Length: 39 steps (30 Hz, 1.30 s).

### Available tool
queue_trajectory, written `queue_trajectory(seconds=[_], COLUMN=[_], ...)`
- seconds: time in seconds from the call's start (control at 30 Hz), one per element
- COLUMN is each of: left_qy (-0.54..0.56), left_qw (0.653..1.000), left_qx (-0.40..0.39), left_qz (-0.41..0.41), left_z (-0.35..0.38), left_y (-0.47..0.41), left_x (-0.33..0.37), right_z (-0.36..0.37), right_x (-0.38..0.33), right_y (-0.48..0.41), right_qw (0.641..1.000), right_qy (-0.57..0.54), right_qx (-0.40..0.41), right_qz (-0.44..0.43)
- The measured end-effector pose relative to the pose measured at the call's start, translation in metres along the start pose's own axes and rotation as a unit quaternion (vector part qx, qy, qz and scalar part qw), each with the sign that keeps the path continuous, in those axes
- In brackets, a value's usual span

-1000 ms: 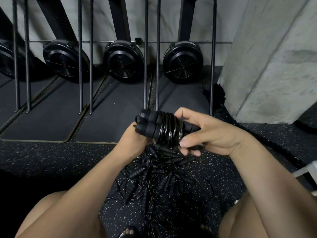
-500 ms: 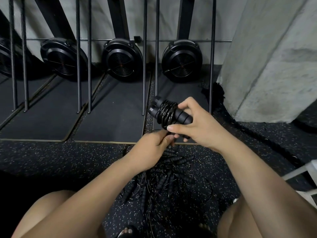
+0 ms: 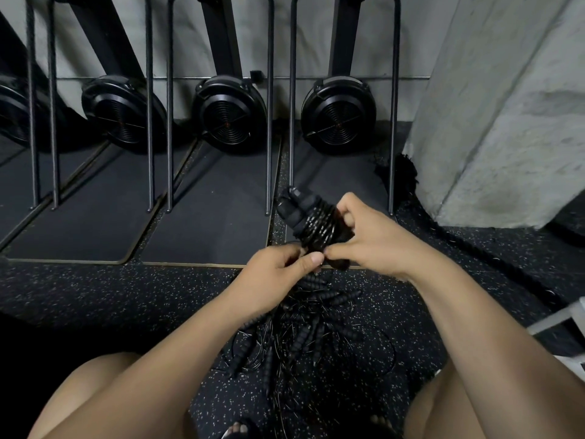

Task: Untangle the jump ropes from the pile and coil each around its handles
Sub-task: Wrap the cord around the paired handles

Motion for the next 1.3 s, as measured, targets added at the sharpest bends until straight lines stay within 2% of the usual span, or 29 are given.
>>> queue_trajectory(seconds=[0.2, 0.33, 0.43, 0.5, 0.57, 0.63, 0.7, 0.8, 0.87, 1.0, 1.1, 1.3], left_qy=[-0.020, -0.055, -0.045, -0.019, 0.019, 0.040, 0.081, 0.173, 0.187, 0.204, 0.204, 0.187], left_qw=[0.999, 0.998, 0.997, 0.995, 0.991, 0.990, 0.987, 0.976, 0.977, 0.974, 0.976, 0.979], left_qx=[0.046, 0.013, 0.031, 0.051, 0.065, 0.059, 0.039, -0.002, -0.028, -0.065, -0.057, -0.045], left_qz=[-0.006, -0.014, -0.050, -0.082, -0.112, -0.122, -0.132, -0.130, -0.099, -0.073, -0.058, -0.072], left_z=[-0.013, 0.000, -0.002, -0.006, -0.011, -0.013, -0.012, -0.005, -0.002, 0.008, 0.005, 0.000], left_y=[-0.008, -0.006, -0.005, -0.004, -0.005, -0.006, -0.008, -0.008, -0.009, -0.006, -0.005, -0.002], left_x=[-0.001, -0.004, -0.010, -0.010, -0.017, -0.021, -0.025, -0.021, -0.013, -0.004, 0.001, -0.001], right_z=[-0.010, 0.008, 0.030, 0.045, 0.048, 0.040, 0.028, 0.017, 0.021, 0.037, 0.035, 0.030], right_x=[-0.001, -0.018, -0.039, -0.045, -0.042, -0.032, -0.021, -0.009, -0.004, 0.001, -0.005, -0.002], right_y=[0.003, 0.005, 0.009, 0.010, 0.011, 0.009, 0.005, 0.004, 0.004, 0.004, 0.002, -0.007], right_qw=[0.993, 0.985, 0.958, 0.954, 0.974, 0.995, 0.998, 0.993, 0.990, 0.947, 0.929, 0.937], right_qy=[-0.008, 0.121, 0.247, 0.272, 0.207, 0.081, -0.040, -0.116, -0.130, -0.294, -0.353, -0.348], right_qx=[0.108, 0.126, 0.135, 0.102, 0.061, 0.027, 0.018, 0.010, -0.034, -0.121, -0.111, -0.014], right_qz=[0.042, 0.002, -0.054, -0.072, -0.065, -0.055, -0.039, 0.008, 0.033, 0.051, 0.029, 0.018])
Point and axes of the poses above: each hand's wrist, its own y-axis away from the middle knuckle, its own z-axis out of the palm, x = y × z, the point moved 8 cm from there along -y, towards the middle knuckle, and after that the axes turned 5 degrees about -y, right-handed, at the moved point
